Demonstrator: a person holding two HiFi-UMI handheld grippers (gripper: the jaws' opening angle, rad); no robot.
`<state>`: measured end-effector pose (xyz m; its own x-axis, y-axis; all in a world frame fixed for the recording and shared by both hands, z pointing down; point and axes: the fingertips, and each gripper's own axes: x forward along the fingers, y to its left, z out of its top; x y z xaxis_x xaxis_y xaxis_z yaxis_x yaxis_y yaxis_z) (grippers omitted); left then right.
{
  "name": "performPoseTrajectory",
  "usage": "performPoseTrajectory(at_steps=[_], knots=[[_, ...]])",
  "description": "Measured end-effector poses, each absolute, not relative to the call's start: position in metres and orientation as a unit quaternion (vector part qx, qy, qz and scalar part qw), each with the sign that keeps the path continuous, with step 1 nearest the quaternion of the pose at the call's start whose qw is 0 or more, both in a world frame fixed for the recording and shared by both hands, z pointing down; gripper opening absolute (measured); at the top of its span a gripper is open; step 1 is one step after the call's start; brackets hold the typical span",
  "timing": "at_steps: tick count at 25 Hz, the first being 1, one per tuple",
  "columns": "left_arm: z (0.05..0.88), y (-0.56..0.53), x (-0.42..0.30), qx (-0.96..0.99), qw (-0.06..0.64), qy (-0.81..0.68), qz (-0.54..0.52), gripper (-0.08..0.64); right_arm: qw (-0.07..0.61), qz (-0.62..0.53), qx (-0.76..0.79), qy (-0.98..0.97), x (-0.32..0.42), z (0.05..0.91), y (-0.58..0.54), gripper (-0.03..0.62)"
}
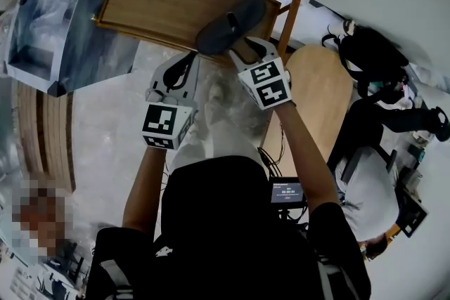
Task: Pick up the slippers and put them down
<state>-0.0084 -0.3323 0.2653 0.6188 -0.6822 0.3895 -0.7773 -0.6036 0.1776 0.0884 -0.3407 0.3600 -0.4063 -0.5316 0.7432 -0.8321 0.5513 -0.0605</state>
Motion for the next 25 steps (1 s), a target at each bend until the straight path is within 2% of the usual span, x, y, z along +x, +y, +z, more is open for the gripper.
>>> performPoseTrajectory(at_steps=[3,8,21,25], knots=[[0.284,-0.335,-0.007,0.876,0.192,-0.413,0.155,0.006,0.392,0.201,0.398,-0.805,0.087,0.385,-0.354,0.163],[0.303,-0.34,-0.006,0.874,0.193,-0.417,0.156,0.006,0.465,0.183,0.353,-0.791,0.085,0.428,-0.37,0.215],[0.334,-0.348,-0.028,0.857,0.204,-0.443,0.167,0.006,0.539,0.183,0.31,-0.762,0.08,0.496,-0.39,0.216],[0.343,-0.346,-0.035,0.852,0.211,-0.446,0.177,0.006,0.544,0.187,0.306,-0.759,0.079,0.506,-0.392,0.183]])
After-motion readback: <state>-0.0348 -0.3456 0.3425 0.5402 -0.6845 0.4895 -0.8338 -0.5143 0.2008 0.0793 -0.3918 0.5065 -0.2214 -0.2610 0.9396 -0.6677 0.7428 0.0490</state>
